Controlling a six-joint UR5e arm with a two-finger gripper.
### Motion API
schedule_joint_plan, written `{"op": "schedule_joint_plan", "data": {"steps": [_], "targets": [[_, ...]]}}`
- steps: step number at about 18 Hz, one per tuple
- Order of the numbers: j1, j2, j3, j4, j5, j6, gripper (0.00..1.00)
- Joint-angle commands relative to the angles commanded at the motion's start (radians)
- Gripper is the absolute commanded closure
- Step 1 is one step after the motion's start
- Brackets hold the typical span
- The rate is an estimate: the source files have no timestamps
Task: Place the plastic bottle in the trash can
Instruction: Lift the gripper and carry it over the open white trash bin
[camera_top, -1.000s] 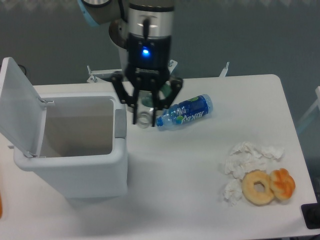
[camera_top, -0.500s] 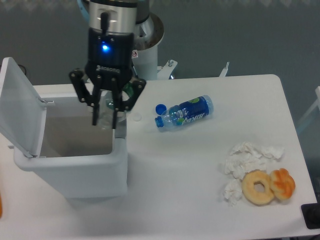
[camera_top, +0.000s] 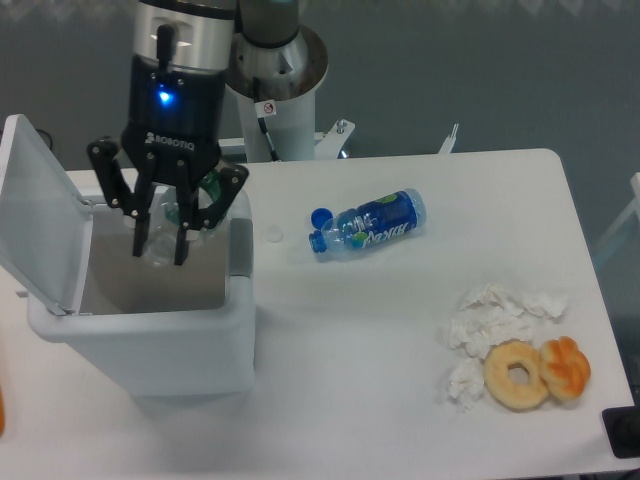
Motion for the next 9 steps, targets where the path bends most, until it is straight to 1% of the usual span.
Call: {"op": "schedule_joint_plan", "data": {"steps": [5, 9], "targets": [[-0.029, -0.032, 0.002, 0.067, 0.003, 0.000, 0.85], [-0.037, -0.046, 0.000, 0.075, 0.003, 0.003, 0.84]]}}
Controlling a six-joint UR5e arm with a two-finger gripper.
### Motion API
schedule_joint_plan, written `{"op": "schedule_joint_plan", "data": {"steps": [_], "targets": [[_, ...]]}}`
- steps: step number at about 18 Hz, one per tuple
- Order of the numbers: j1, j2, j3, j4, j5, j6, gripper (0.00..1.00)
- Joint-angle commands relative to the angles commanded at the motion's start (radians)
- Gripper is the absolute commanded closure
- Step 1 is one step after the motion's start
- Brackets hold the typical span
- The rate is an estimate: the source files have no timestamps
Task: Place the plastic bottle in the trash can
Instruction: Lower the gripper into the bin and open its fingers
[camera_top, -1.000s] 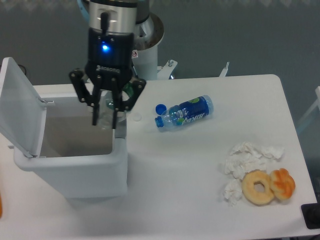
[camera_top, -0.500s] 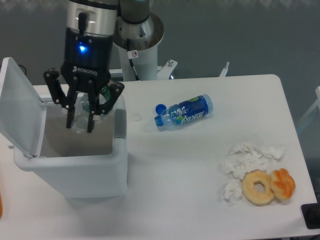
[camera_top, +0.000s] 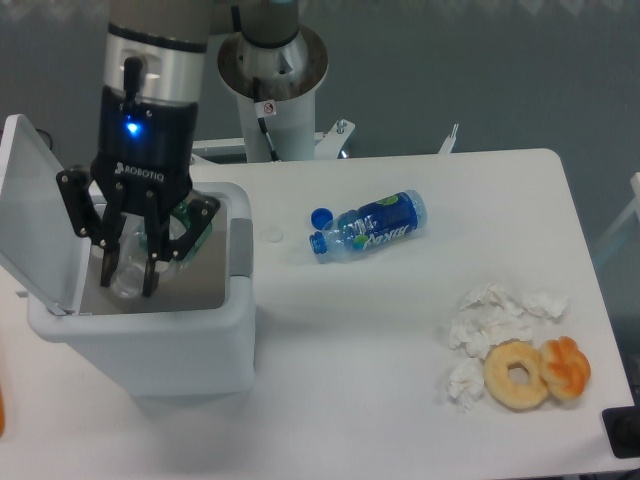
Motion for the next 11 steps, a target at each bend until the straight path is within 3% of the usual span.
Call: {"op": "schedule_joint_plan", "data": {"steps": [9, 11], "targets": [[-0.015, -0.028, -0.025, 0.043, 0.002, 0.011, 0.81], [-0.020, -0.034, -0.023, 0.045, 0.002, 0.011, 0.76]]}}
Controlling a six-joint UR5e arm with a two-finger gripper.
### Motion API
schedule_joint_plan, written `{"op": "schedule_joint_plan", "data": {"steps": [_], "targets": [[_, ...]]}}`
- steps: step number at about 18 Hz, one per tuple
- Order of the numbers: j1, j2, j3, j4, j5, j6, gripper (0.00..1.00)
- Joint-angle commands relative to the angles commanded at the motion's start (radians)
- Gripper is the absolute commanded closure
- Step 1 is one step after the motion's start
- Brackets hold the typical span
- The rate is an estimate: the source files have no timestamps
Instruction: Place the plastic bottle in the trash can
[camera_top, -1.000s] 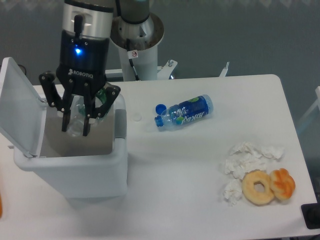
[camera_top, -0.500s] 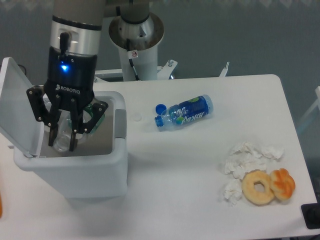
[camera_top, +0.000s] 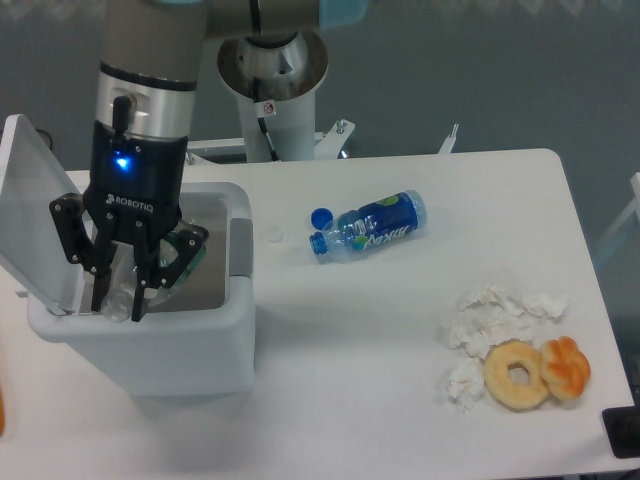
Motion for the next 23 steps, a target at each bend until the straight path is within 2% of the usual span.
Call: {"op": "schedule_joint_plan", "data": {"steps": [1, 6, 8, 15, 18, 23], "targets": [[-0.002, -0.003, 0.000, 0.000, 0.000, 0.002, 0.72], [-0.005, 0.005, -0.014, 0.002, 0.020, 0.005, 0.39], [-0.006, 0.011, -0.015, 0.002, 0.044, 0.005, 0.00], [-0.002, 0.015, -0.044, -0.006, 0.049, 0.104, 0.00], [0.052, 0.021, -0.095, -0.014, 0.048, 0.109, 0.00], [0.185, 0.057, -0.103, -0.038, 0.023, 0.109, 0.00]]}}
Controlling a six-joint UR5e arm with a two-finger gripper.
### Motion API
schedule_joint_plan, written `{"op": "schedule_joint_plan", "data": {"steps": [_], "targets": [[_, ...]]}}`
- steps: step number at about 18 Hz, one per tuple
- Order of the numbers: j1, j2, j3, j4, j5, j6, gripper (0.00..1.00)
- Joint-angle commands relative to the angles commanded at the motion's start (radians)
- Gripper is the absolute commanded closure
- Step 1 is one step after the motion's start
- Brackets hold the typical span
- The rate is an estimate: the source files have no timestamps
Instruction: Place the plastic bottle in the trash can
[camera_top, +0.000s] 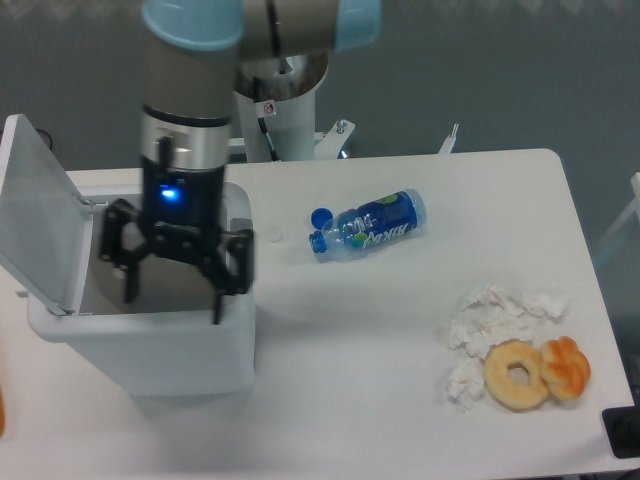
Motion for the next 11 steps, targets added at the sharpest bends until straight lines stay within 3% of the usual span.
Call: {"op": "schedule_joint_plan", "data": {"steps": [3, 7, 11], "targets": [[0.066, 0.029, 0.002, 0.000, -0.064, -0.003, 0.00], [0.114, 0.037, -0.006, -0.002, -0.066, 0.020, 0.00], [0.181, 0.034, -0.101, -0.006, -0.048, 0.231, 0.00]]}}
